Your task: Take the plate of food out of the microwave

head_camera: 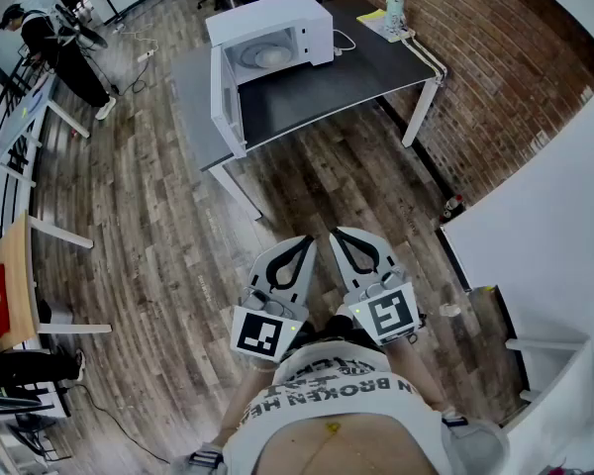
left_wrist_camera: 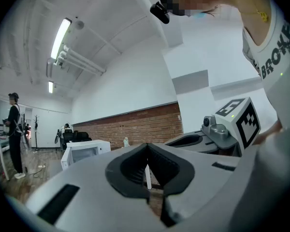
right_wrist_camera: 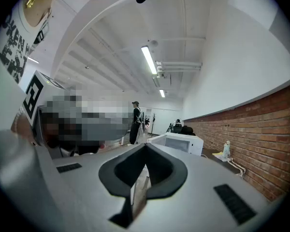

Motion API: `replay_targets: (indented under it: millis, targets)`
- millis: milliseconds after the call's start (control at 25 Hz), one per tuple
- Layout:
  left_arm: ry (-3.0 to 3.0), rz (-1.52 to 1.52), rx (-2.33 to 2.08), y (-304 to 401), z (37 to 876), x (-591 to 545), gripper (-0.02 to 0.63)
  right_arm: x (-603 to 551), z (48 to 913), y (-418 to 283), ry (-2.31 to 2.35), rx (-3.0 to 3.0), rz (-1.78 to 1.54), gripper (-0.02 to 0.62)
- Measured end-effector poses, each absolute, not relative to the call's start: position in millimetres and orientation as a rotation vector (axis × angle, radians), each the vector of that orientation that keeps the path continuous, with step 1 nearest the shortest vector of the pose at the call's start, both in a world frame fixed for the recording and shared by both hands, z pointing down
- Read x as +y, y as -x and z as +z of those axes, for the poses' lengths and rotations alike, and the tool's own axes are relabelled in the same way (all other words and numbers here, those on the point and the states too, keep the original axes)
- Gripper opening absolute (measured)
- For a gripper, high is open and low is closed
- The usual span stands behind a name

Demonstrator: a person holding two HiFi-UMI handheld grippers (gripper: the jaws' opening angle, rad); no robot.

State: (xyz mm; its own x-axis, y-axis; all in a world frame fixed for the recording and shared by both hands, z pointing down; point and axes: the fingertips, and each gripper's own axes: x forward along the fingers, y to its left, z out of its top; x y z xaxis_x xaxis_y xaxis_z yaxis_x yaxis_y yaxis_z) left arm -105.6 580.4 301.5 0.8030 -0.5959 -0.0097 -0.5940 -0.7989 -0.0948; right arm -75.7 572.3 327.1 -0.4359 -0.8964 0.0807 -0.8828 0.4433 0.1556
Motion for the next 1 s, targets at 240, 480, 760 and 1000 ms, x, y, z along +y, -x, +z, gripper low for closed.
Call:
replay_targets:
  millis: [240, 480, 760, 1000]
  targets:
    - [2.921, -0.002, 0.986, 92, 306, 585, 0.006, 580, 329, 67, -1.513, -2.59, -0.172, 0.009]
    - [2.916, -0.002, 1.025, 83, 311, 589, 0.006, 586, 329, 56, -1.482, -2.652, -0.162, 0.009]
    - [2.943, -0.02, 1.062, 87, 320, 566, 0.008, 562, 333, 59, -1.434, -2.681, -0.144, 0.009]
    - [2.975, 0.023, 1.014, 88, 323, 513, 0.006, 513, 337, 62, -1.481, -2.648, -0.131, 0.009]
